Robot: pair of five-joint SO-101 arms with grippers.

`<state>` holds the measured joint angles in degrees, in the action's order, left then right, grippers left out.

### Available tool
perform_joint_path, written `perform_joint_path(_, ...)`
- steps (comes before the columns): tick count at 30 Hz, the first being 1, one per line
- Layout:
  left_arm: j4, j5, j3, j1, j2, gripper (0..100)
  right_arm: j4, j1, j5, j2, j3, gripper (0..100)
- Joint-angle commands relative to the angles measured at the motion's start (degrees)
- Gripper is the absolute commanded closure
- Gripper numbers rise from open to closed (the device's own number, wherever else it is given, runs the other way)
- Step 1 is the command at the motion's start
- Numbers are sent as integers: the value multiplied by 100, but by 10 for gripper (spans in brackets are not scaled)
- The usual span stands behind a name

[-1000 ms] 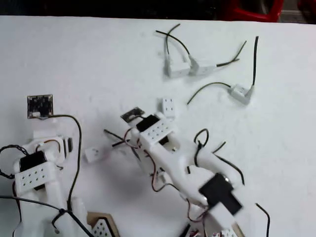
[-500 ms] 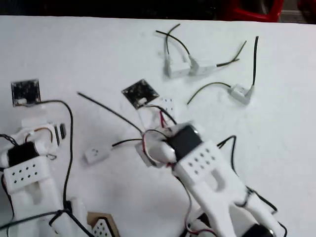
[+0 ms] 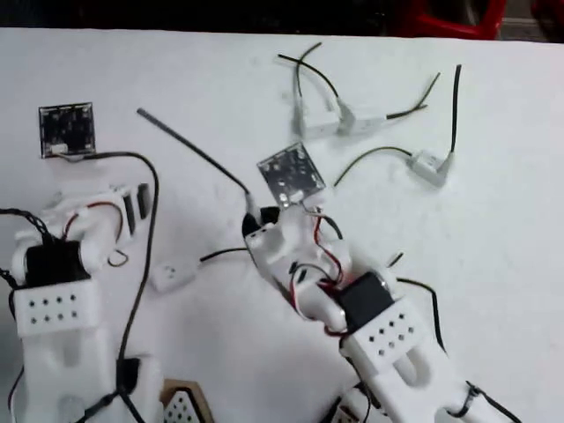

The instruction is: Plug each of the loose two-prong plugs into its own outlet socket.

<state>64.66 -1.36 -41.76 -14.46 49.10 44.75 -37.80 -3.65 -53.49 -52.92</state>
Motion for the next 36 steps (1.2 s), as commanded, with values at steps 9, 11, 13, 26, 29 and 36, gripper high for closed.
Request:
perform_joint_path(9,-949,484,-1398,1033,2202,782,-840,40,-967,-840,-642,981)
perform_joint_path(11,-1231,457,-1820,1147,2448,782,-857,40,-985,-1103,-818,981)
perform_joint_path(13,-1477,448,-2180,1235,2651,781,-857,31,-976,-1411,-985,981)
perform_joint_path(26,-1811,-141,-2857,2211,3090,709,-857,-716,-492,-2053,-1749,981)
perform_joint_path(29,-1899,-158,-2857,2255,3090,710,-813,-840,-448,-2053,-1776,981)
perform_joint_path(36,-1960,-211,-2857,2255,3090,710,-813,-1033,-246,-2097,-1890,981)
